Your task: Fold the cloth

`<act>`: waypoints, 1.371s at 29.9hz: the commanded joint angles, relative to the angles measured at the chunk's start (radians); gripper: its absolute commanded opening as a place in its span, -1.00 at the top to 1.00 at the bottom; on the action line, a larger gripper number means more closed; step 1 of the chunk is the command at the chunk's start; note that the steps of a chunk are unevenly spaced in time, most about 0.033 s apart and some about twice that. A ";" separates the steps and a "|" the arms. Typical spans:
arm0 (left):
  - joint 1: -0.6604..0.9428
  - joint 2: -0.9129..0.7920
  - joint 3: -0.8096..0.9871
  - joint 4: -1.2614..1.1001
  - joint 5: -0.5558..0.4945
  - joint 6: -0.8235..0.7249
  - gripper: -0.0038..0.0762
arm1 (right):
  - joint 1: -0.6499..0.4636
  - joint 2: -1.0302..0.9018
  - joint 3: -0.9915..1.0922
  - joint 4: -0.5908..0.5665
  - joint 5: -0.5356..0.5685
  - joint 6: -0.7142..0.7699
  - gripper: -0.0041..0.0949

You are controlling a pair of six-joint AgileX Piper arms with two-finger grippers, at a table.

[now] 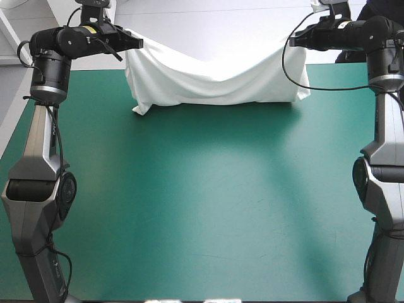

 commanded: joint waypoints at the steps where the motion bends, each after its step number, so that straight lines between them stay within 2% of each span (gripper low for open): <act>1: -0.002 -0.063 -0.031 -0.021 0.063 -0.029 0.93 | -0.008 -0.088 0.030 0.029 -0.010 -0.004 0.95; 5: -0.002 -0.062 -0.030 -0.009 0.253 -0.044 0.93 | -0.008 -0.145 0.194 0.031 0.004 -0.010 0.95; 7: -0.002 -0.062 -0.022 -0.007 0.300 -0.047 0.93 | -0.008 -0.180 0.271 0.027 0.005 -0.020 0.95; 12: -0.002 -0.111 0.083 -0.010 0.300 -0.092 0.93 | -0.008 -0.259 0.472 0.022 0.004 -0.040 0.95; 22: -0.002 -0.328 0.609 -0.017 0.299 -0.065 0.93 | -0.008 -0.440 0.880 -0.052 -0.014 -0.059 0.95; 27: -0.002 -0.392 0.810 -0.019 0.299 -0.038 0.93 | -0.006 -0.492 1.028 -0.055 -0.016 -0.062 0.95; 41: -0.002 -0.472 1.060 -0.016 0.299 0.009 0.93 | 0.033 -0.576 1.329 -0.166 -0.015 -0.059 0.95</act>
